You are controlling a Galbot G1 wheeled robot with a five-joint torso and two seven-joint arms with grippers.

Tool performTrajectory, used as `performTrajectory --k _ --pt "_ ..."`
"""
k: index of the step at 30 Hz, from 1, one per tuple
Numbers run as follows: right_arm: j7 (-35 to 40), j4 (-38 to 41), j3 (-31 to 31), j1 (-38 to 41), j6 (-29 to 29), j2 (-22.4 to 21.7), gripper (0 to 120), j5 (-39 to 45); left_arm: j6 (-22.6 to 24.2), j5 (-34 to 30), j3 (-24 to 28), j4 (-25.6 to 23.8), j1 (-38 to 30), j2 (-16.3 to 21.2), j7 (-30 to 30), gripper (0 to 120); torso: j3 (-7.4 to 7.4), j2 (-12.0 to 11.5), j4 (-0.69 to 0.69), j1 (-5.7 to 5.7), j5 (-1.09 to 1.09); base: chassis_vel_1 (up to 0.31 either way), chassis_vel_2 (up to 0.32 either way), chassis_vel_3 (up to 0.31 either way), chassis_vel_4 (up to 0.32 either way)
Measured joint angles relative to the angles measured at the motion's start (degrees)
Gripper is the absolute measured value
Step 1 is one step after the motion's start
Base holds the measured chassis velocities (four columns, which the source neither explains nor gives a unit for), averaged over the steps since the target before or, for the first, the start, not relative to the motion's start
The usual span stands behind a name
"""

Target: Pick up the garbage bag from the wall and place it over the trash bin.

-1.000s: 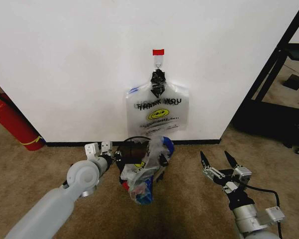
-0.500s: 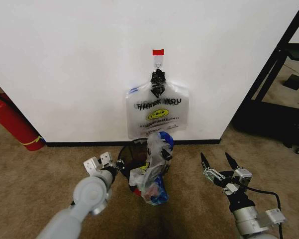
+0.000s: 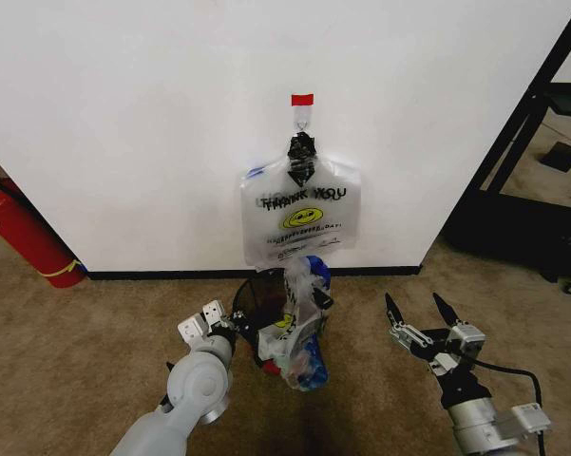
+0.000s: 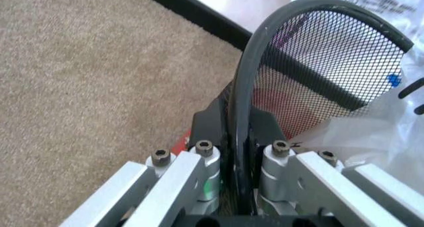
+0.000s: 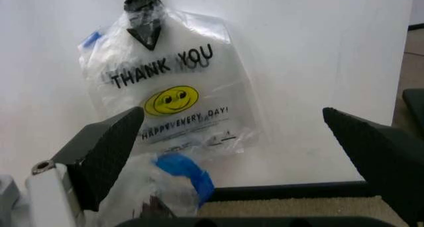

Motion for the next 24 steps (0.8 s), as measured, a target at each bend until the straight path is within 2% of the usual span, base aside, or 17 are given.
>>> performTrajectory --k 12,24 --pt "0.01 -0.05 -0.03 -0.33 0.0 0.01 100 -0.14 -0.36 0.19 1.72 2.79 -1.57 -2.82 -0.05 4 0.0 0.0 -0.01 0.0 0.0 0.0 0.0 0.0 0.0" --pt "0.11 -0.23 -0.28 0.08 -0.02 0.14 100 0.09 1.63 2.98 1.27 3.22 -0.29 -2.49 3.93 4 -0.01 0.0 0.01 0.0 0.0 0.0 0.0 0.0 0.0"
